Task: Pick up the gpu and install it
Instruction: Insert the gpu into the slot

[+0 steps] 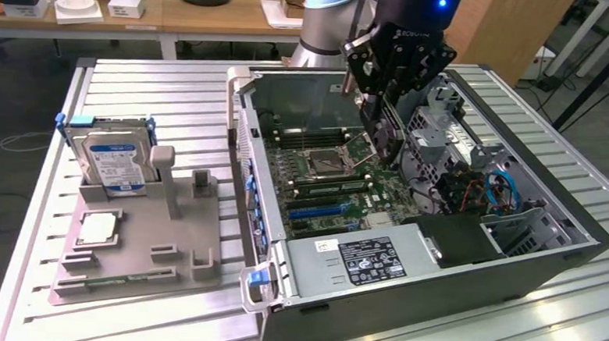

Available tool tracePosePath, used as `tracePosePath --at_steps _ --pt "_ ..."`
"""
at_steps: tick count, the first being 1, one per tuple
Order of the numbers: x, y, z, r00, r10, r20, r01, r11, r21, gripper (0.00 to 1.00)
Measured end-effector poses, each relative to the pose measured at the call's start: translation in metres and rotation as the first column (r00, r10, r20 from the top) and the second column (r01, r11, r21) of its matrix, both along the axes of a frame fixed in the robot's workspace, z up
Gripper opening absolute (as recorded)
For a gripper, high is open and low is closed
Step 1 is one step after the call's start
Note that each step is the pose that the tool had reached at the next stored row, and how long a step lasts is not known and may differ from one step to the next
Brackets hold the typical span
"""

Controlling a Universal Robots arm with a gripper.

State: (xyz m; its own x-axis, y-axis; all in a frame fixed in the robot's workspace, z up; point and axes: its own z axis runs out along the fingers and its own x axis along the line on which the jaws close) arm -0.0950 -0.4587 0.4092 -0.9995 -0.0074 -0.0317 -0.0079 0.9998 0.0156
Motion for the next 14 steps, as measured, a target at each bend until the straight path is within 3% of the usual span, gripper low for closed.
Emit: tracePosePath --at_steps 14 --pt "0.0000 0.0000 -0.0027 1.0000 0.000 0.0000 0.000 1.0000 -0.0001 0.26"
